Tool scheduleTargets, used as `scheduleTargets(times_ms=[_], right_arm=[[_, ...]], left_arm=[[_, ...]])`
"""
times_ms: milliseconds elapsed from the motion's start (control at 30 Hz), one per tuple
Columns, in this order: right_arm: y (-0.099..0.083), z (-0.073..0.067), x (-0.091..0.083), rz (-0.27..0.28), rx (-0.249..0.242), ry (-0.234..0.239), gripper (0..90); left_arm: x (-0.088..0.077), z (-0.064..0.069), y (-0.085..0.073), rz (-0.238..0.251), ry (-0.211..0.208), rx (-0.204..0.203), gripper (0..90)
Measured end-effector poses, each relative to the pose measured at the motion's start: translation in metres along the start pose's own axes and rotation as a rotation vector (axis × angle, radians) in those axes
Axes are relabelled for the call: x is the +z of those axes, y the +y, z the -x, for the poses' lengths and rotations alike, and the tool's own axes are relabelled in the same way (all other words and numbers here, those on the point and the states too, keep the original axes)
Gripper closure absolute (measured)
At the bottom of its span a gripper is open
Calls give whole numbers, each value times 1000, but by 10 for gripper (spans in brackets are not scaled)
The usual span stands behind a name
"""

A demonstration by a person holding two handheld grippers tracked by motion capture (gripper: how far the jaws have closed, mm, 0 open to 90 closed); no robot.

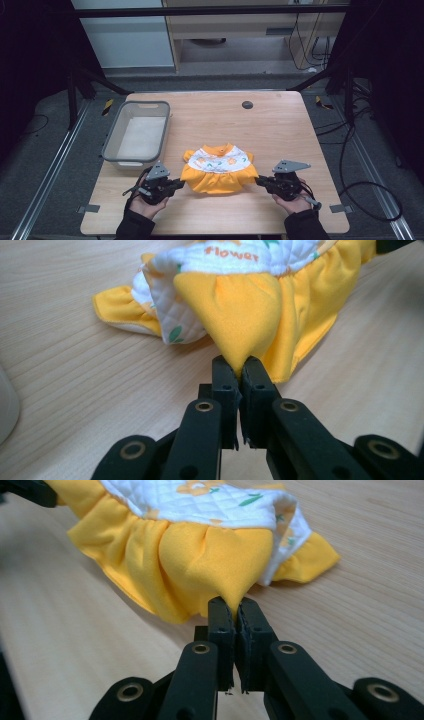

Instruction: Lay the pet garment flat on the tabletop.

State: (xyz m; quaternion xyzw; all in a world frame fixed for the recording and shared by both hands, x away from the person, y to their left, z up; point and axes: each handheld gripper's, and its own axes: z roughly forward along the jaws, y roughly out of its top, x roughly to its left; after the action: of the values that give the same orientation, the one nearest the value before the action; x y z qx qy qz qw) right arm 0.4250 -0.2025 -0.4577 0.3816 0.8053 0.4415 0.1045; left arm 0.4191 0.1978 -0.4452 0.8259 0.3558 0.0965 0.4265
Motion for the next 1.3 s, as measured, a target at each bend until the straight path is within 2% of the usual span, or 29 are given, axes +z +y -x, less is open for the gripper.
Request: scheduleTargets(times_ms=[33, 67, 133, 167, 200, 267, 300, 367, 433, 467, 567, 700, 1000, 1100, 1300], right_arm=[[0, 0, 0, 0, 0, 0, 859], [-2, -7, -9, 10, -1, 24, 855], [-8, -14, -16, -4, 7, 49, 846], [-13, -16, -18, -19, 8, 58, 840], [-17, -17, -19, -33, 10, 58, 834], [-23, -19, -18, -51, 2, 51, 826], [-27, -20, -18, -78, 10, 50, 818], [-37, -20, -13, -103, 11, 37, 788], [-41, -18, -8, -131, -6, 6, 744], [-41, -18, -6, -134, -3, 1, 723], [-40, -18, -6, -97, -18, -14, 648], [-38, -17, -8, -42, -23, -30, 582], [-31, -12, -8, 45, -2, -69, 458], [-29, -10, -9, 63, 12, -84, 423], [-25, -7, -8, 85, 6, -105, 396]], left_arm=[[0, 0, 0, 0, 0, 0, 862], [-4, 2, -1, -3, -17, -4, 862], [-7, 10, -13, -53, -37, -13, 861], [-7, 10, -13, -53, -37, -13, 860], [-6, 16, -23, -88, -53, -23, 859], [-5, 19, -27, -105, -52, -16, 844], [-3, 22, -32, -122, -35, -6, 844], [1, 25, -35, -131, -11, 16, 772], [4, 26, -36, -131, 24, 29, 638], [5, 25, -37, -118, 36, 39, 601], [2, 23, -36, -72, 49, 33, 462], [-4, 23, -33, 1, 64, 25, 353], [-11, 24, -28, 67, 71, 18, 300], [-13, 24, -26, 84, 77, 19, 290], [-16, 23, -21, 113, 73, 8, 281]])
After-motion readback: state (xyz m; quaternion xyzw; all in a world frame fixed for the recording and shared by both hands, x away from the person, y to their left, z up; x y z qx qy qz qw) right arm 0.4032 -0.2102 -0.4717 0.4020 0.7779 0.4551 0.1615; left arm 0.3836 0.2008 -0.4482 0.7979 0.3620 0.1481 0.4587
